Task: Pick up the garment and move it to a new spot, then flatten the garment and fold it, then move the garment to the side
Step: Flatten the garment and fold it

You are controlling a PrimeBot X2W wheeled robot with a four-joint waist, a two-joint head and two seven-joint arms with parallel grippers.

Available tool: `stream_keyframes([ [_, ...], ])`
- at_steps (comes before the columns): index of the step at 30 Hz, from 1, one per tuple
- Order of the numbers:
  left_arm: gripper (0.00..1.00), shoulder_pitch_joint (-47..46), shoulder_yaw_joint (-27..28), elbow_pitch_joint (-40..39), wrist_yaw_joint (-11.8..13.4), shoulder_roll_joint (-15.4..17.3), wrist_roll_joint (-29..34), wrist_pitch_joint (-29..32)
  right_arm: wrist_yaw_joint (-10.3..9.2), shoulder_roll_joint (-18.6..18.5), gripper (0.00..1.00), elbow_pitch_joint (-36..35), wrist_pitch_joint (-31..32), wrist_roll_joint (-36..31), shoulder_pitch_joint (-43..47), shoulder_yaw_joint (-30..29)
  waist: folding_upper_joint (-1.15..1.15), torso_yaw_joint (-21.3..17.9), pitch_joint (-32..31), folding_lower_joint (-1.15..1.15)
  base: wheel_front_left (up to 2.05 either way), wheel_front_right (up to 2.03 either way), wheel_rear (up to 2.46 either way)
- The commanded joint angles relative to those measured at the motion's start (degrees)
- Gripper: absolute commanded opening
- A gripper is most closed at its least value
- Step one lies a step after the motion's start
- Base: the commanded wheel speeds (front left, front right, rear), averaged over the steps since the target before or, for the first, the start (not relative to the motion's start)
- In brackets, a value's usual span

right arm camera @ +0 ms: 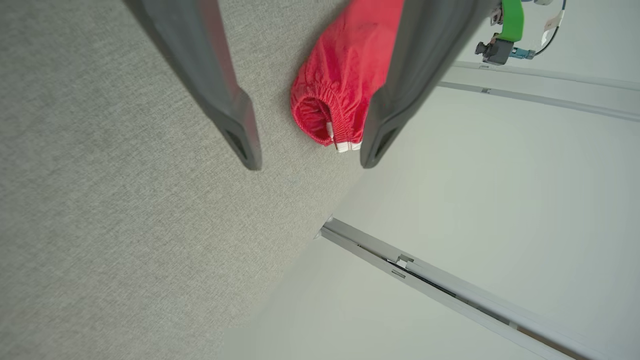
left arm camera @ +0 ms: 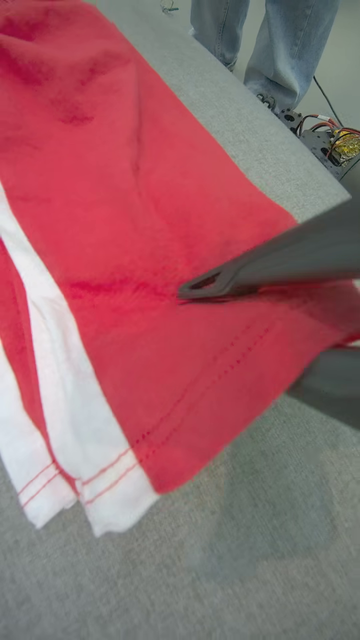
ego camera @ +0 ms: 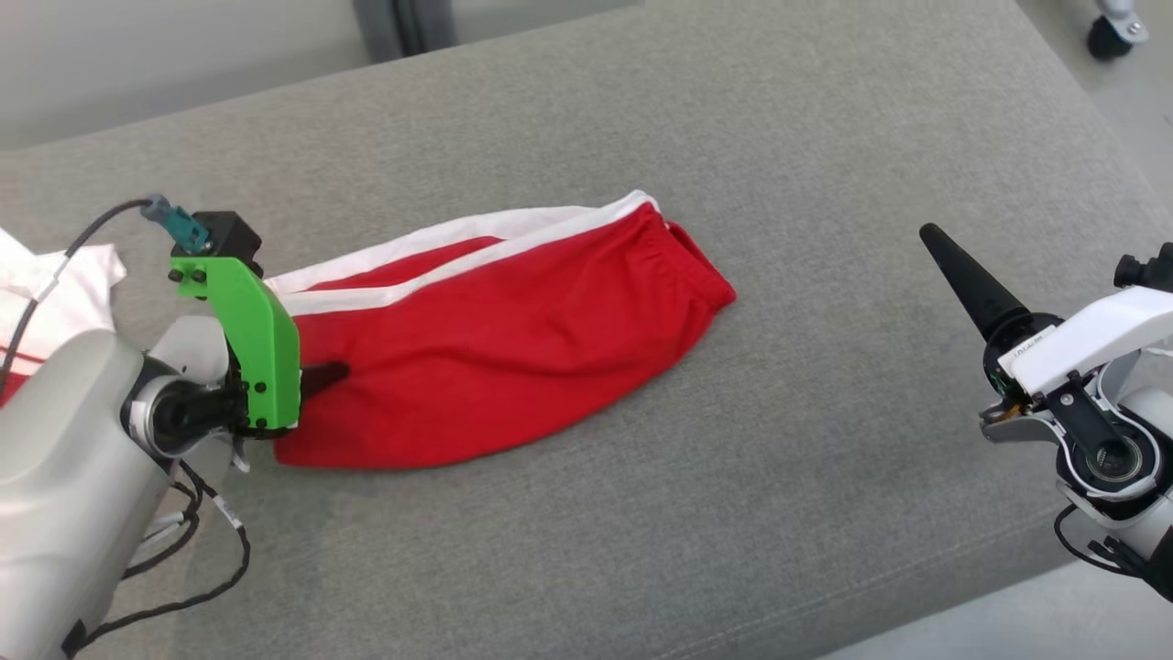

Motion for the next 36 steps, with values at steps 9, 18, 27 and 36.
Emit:
stream_keyframes([
  [9, 1.00, 0.8, 2.4, -6.2, -0.2, 3.1, 5.4, -15.6, 0.02, 0.0, 1.00, 1.3, -2.0, -7.4, 0.3, -0.1, 0.00, 5.2, -6.2, 0.00, 0.00, 0.00, 0.00],
  [18, 1.00, 7.8, 7.3, -19.6, 7.6, 7.2, 13.3, -36.8, 0.02, 6.3, 1.00, 6.5, -2.2, -30.8, 3.0, -15.2, 0.00, 8.5, -10.3, 0.00, 0.00, 0.00, 0.00],
  [27, 1.00, 23.4, 12.7, -28.8, 20.2, 6.4, 17.6, -56.6, 0.02, 17.1, 1.00, 4.5, -2.2, -49.8, 13.2, -32.3, 0.00, 11.2, -12.4, 0.00, 0.00, 0.00, 0.00],
  [36, 1.00, 40.5, 23.0, -32.5, 24.3, -2.9, 28.5, -58.9, 0.02, 25.8, 1.00, 4.9, -2.2, -62.5, 24.5, -42.6, 0.00, 13.1, -13.1, 0.00, 0.00, 0.00, 0.00],
])
